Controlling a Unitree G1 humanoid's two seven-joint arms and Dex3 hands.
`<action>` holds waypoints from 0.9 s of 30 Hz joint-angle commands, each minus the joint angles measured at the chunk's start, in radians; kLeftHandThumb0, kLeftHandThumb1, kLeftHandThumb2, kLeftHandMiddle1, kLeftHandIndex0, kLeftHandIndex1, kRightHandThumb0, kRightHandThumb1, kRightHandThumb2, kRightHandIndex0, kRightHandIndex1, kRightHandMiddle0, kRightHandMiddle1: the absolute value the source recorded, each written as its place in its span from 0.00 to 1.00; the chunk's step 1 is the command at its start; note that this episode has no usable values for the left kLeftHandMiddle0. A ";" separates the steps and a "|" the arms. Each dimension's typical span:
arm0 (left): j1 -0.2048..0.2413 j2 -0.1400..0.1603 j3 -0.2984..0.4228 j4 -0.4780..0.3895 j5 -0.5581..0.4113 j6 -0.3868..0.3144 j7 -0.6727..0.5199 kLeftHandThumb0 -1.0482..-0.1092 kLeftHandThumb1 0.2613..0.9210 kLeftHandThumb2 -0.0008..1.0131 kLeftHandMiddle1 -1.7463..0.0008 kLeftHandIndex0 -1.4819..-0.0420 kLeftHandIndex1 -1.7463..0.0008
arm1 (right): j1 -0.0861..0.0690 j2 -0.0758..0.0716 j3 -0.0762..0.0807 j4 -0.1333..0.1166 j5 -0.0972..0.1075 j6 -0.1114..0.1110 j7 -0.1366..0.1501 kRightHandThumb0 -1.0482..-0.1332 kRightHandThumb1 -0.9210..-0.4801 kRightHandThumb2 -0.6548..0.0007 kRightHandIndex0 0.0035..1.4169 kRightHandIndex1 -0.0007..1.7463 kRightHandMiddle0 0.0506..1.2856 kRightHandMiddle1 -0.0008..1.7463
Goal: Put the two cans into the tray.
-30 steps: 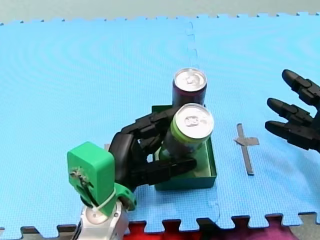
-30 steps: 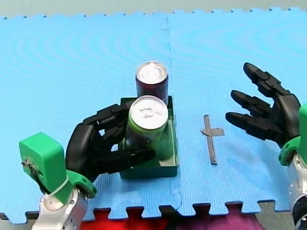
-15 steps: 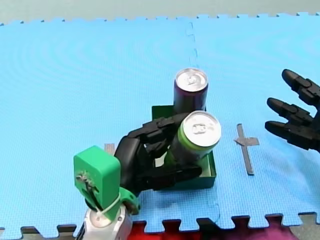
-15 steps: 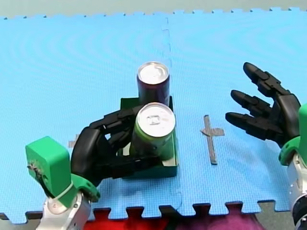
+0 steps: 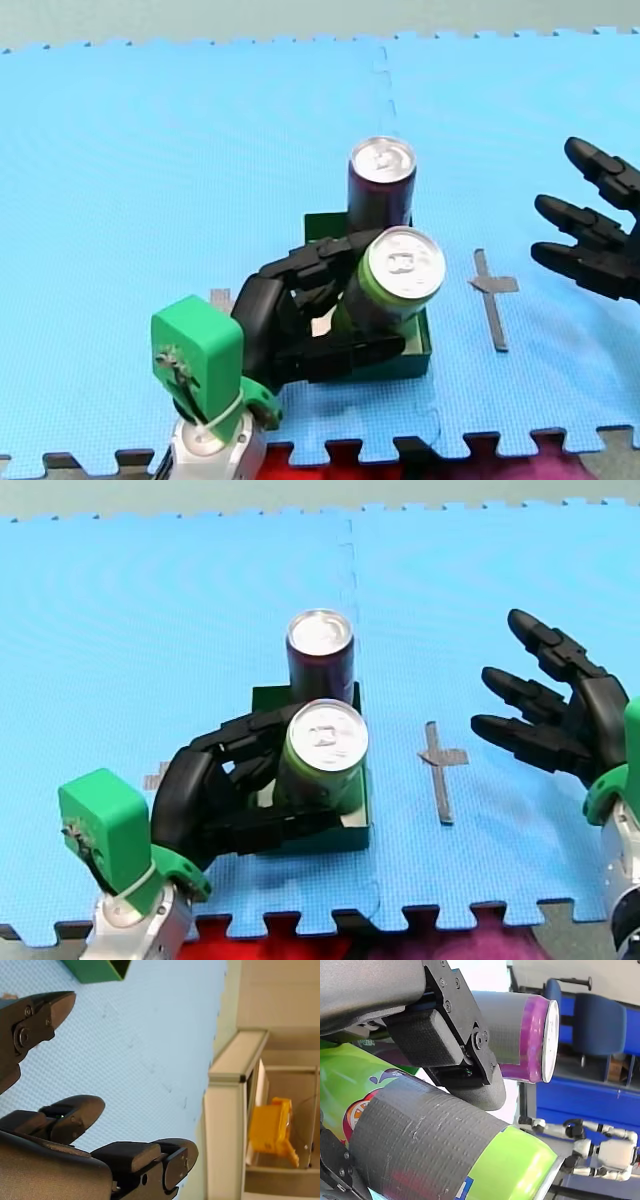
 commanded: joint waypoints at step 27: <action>-0.008 0.007 0.007 0.059 0.054 -0.032 0.058 0.73 0.73 0.00 1.00 0.14 1.00 | 0.001 -0.010 0.003 -0.002 -0.002 -0.044 0.007 0.45 0.50 1.00 0.38 0.00 0.28 0.00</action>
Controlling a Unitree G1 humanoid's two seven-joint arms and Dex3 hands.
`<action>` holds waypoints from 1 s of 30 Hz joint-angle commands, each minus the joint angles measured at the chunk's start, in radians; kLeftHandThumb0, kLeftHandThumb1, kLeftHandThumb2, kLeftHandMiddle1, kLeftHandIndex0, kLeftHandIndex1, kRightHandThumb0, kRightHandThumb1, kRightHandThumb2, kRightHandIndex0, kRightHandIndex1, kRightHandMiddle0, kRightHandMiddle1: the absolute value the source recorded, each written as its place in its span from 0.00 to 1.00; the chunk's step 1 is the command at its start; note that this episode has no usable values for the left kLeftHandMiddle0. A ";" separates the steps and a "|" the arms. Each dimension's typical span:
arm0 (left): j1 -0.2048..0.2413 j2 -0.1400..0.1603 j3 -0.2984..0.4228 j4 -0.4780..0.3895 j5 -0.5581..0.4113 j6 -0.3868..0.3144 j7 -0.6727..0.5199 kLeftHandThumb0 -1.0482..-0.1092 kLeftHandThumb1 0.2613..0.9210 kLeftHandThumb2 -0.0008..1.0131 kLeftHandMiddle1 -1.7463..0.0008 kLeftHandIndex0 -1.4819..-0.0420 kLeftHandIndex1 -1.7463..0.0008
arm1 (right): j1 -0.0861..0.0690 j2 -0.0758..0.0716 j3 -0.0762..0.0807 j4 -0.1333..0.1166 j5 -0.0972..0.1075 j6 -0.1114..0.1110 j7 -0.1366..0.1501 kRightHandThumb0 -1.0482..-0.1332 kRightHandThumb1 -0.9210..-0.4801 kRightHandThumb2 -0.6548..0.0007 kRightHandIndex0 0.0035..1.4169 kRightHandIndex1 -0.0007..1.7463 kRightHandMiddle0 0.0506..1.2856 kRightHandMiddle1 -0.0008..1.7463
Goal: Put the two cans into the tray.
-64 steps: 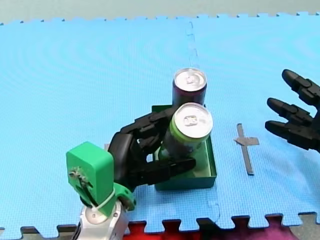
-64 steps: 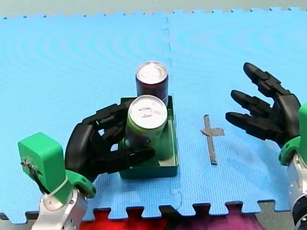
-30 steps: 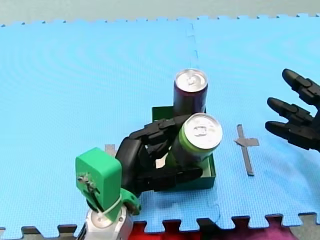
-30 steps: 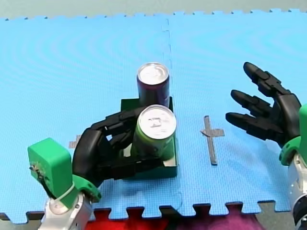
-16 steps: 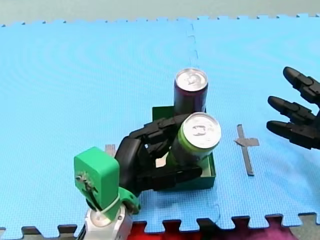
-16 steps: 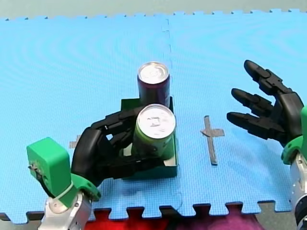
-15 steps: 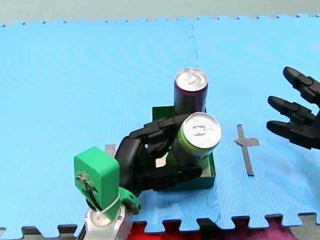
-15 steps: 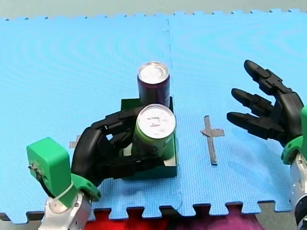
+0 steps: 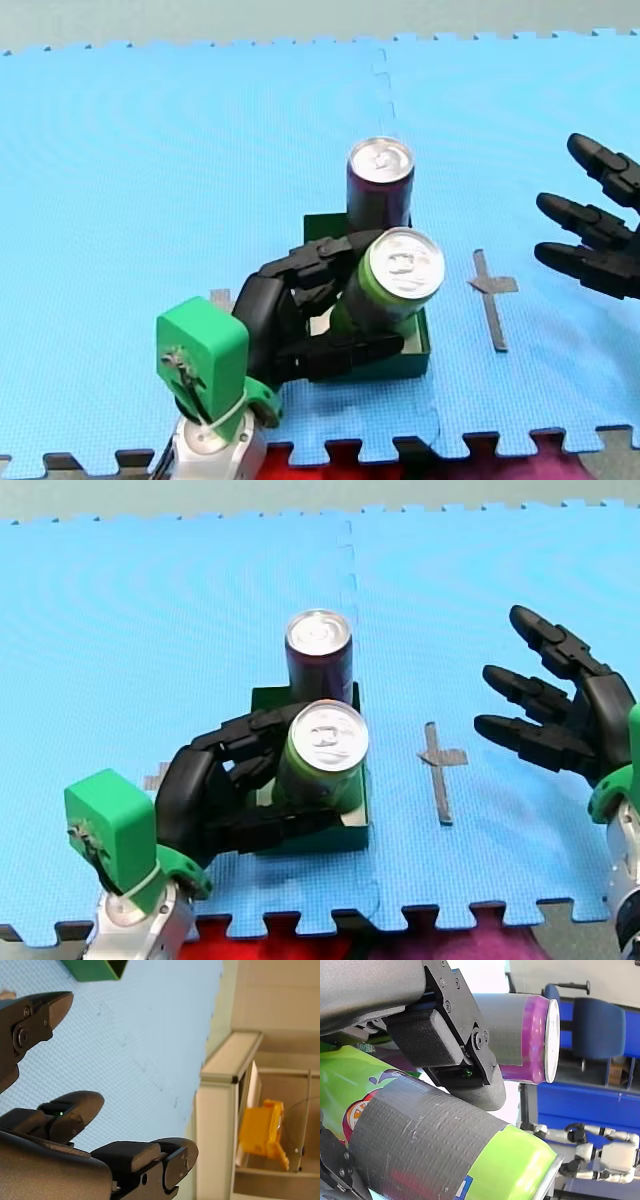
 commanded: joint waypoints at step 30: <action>-0.036 0.031 0.015 0.136 0.047 -0.062 0.060 0.73 0.74 0.00 1.00 0.14 1.00 | -0.002 -0.007 0.000 -0.004 0.002 -0.011 0.004 0.45 0.50 1.00 0.38 0.00 0.28 0.00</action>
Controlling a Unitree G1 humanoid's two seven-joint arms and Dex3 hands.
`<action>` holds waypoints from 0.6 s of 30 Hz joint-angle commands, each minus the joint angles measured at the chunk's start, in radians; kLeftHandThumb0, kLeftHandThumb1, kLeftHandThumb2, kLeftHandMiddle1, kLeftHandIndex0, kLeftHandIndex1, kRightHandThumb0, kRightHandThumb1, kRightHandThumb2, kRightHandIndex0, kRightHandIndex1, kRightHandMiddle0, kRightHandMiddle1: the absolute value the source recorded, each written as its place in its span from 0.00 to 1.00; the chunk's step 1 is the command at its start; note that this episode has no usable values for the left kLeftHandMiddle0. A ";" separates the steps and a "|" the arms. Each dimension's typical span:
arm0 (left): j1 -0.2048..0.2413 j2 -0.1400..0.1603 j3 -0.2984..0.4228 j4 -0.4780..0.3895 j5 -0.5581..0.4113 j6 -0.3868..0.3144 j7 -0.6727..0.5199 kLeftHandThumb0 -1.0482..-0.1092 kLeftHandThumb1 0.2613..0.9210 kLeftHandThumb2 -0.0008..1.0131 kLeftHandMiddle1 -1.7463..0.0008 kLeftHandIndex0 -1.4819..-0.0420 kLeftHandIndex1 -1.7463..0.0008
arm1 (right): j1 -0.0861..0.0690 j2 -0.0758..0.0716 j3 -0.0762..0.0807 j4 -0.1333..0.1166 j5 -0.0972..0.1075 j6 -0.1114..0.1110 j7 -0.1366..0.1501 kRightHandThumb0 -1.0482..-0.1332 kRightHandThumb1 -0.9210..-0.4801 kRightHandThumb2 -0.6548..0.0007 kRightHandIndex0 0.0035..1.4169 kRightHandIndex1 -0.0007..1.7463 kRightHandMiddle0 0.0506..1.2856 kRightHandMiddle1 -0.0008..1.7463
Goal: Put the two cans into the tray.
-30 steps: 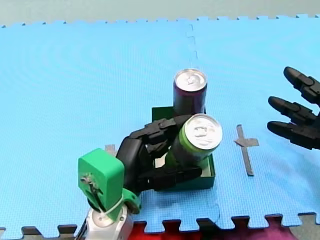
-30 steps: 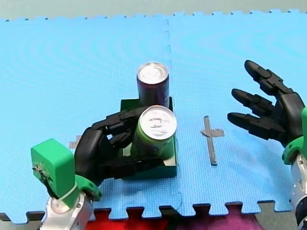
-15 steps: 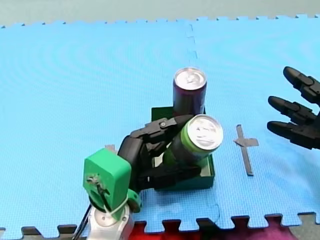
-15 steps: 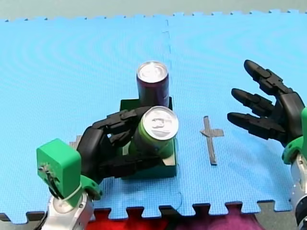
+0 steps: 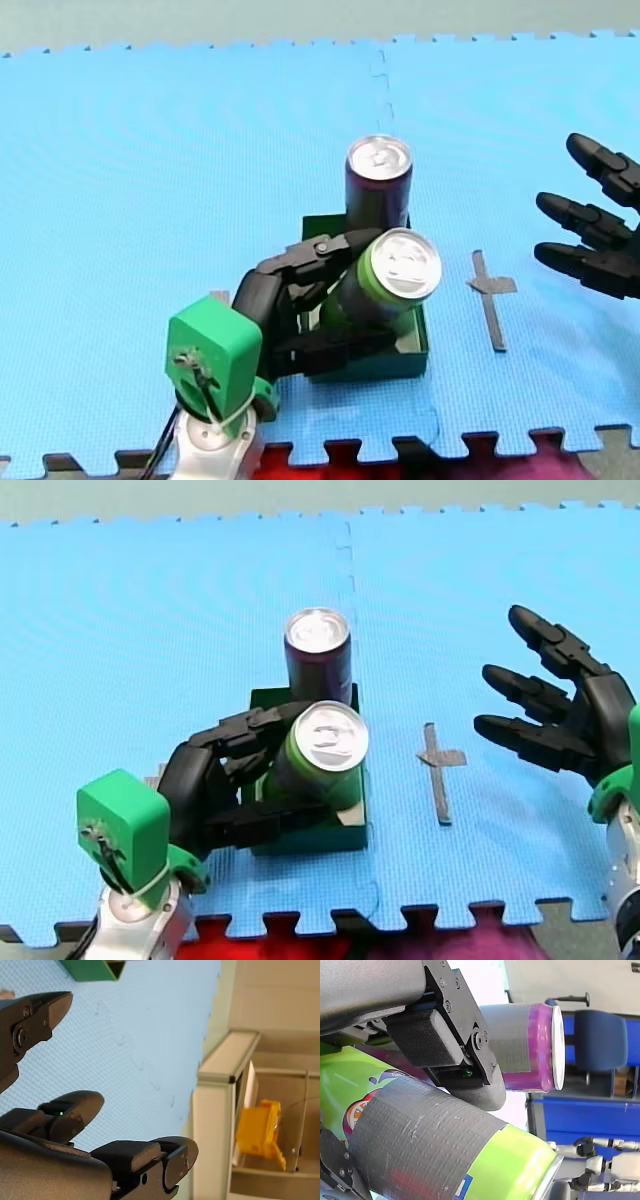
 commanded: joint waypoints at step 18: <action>-0.010 0.004 0.027 0.067 -0.037 -0.016 -0.062 0.73 0.73 0.00 1.00 0.14 1.00 | -0.004 -0.006 0.003 -0.002 -0.001 -0.002 -0.006 0.44 0.50 1.00 0.38 0.00 0.28 0.00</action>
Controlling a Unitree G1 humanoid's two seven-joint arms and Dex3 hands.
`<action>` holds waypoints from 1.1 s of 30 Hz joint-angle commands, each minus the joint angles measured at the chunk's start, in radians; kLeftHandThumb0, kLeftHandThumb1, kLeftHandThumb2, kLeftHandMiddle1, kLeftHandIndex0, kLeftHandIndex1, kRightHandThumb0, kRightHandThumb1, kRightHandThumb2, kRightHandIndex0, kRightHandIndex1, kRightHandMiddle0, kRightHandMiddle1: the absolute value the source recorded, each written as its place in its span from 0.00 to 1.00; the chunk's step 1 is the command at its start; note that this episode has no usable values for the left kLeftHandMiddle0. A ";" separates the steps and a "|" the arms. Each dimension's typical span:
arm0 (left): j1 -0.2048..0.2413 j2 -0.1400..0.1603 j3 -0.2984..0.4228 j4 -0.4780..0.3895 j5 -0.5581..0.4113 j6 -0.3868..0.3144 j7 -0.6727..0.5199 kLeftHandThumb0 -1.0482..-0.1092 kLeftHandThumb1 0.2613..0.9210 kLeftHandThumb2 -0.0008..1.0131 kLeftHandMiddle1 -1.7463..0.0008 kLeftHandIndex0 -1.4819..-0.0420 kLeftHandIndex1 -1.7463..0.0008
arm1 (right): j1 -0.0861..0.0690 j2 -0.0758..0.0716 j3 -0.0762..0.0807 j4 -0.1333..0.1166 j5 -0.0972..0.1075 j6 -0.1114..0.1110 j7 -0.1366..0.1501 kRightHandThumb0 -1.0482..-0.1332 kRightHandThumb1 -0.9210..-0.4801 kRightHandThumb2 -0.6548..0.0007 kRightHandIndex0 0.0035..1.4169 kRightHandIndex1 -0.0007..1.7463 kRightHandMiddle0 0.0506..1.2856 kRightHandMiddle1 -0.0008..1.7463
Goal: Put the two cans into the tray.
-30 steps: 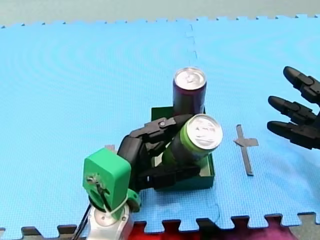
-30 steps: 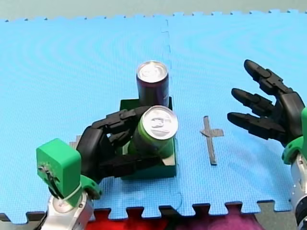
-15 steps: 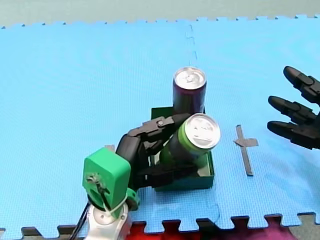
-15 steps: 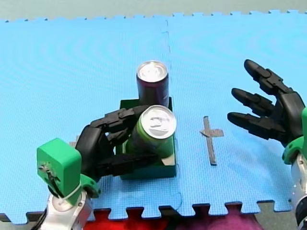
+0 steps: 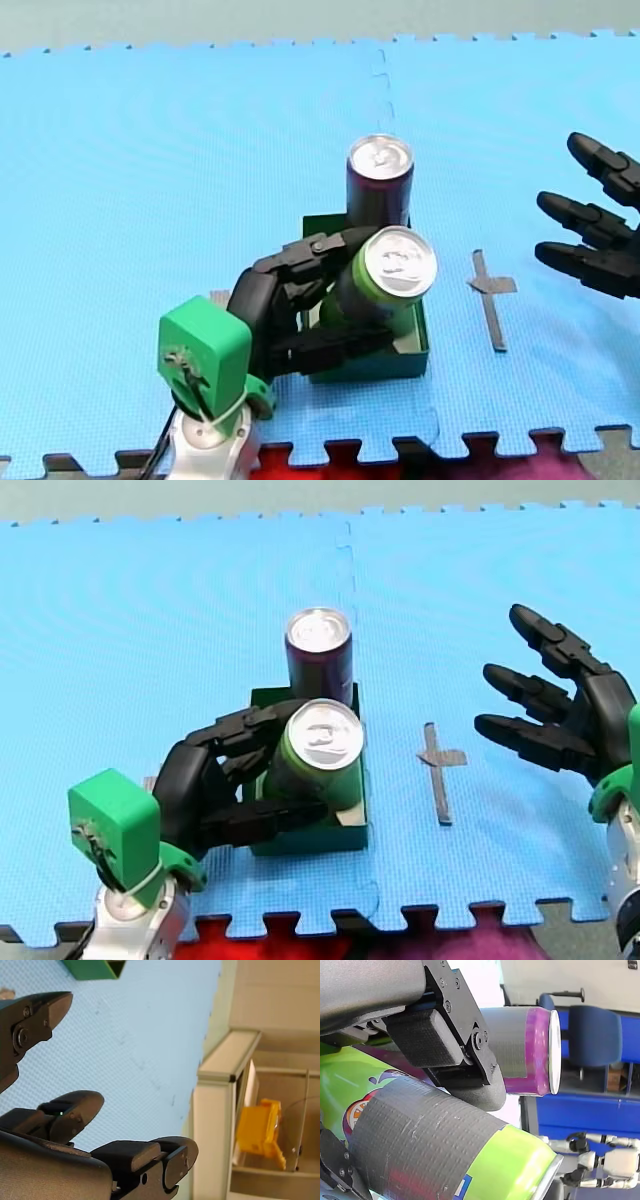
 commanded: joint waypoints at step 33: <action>0.053 0.003 -0.004 -0.113 -0.023 0.072 -0.022 0.73 0.73 0.00 1.00 0.14 1.00 | -0.001 -0.003 0.006 -0.005 -0.001 -0.013 -0.001 0.45 0.49 1.00 0.38 0.00 0.27 0.00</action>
